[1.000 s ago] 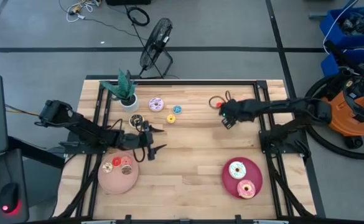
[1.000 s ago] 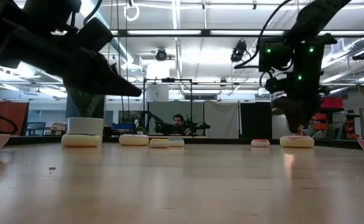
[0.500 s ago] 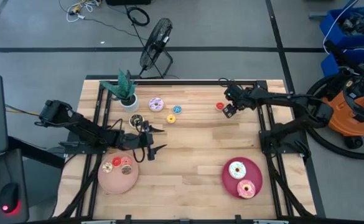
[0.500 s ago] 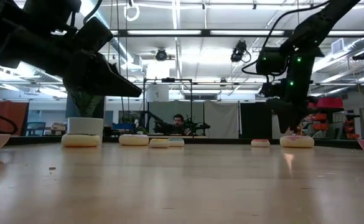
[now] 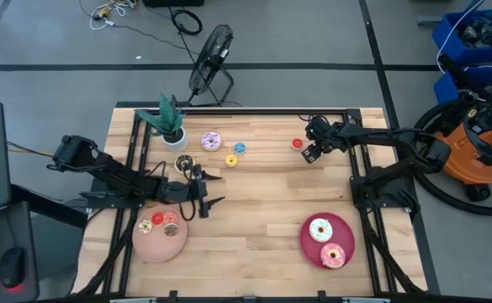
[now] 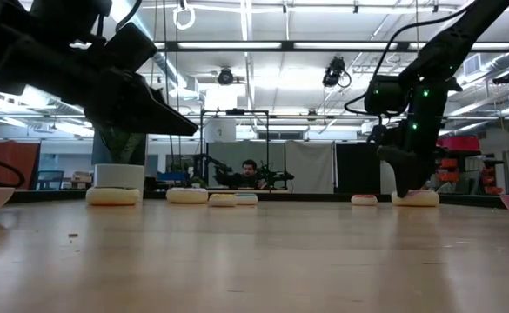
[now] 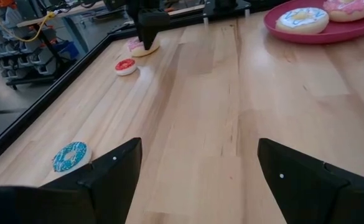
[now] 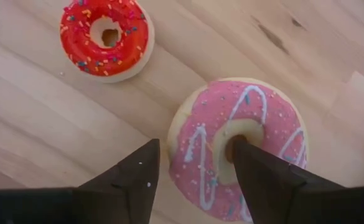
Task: Pick & Place donuts
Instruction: Put the big pink donut on the dark pink plate
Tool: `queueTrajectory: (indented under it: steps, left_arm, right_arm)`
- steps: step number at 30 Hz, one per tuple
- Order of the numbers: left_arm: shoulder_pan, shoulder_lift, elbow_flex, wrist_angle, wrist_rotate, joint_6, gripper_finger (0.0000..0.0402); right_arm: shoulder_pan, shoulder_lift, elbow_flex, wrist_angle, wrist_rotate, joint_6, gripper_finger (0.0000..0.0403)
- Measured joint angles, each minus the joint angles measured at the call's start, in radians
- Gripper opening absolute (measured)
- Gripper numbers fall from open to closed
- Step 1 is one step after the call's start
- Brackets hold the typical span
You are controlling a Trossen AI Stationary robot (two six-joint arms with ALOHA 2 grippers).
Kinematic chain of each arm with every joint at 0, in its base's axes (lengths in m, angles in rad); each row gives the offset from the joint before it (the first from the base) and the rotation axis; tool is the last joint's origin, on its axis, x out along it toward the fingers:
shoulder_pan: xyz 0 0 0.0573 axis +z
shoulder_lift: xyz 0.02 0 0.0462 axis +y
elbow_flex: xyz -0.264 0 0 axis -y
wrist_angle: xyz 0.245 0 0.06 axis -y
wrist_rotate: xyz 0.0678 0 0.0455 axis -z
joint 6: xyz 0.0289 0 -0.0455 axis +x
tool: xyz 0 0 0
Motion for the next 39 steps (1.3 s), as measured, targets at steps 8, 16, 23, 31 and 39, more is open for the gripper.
queueTrajectory:
  steps: [8,16,23,31,39]
  left_arm:
    - [-0.028,0.0,0.0,0.0,0.0,-0.002,0.0325]
    - [-0.036,0.0,0.0,-0.003,0.0,-0.022,0.0325]
    - [-0.036,0.0,0.0,-0.005,0.0,-0.022,0.0325]
    - [-0.036,0.0,0.0,-0.02,0.0,-0.02,0.0325]
    - [-0.036,0.0,0.0,-0.032,0.0,-0.02,0.0325]
  right_arm:
    - [0.0,0.0,0.0,0.0,0.0,-0.014,0.0187]
    - [0.007,0.0,0.0,-0.004,-0.007,-0.017,0.0095]
    - [0.105,0.0,0.065,-0.107,0.01,0.007,0.0029]
    - [0.443,-0.026,0.263,-0.433,0.008,0.289,0.0015]
    - [0.971,-0.029,0.377,-0.611,-0.079,0.883,0.0015]
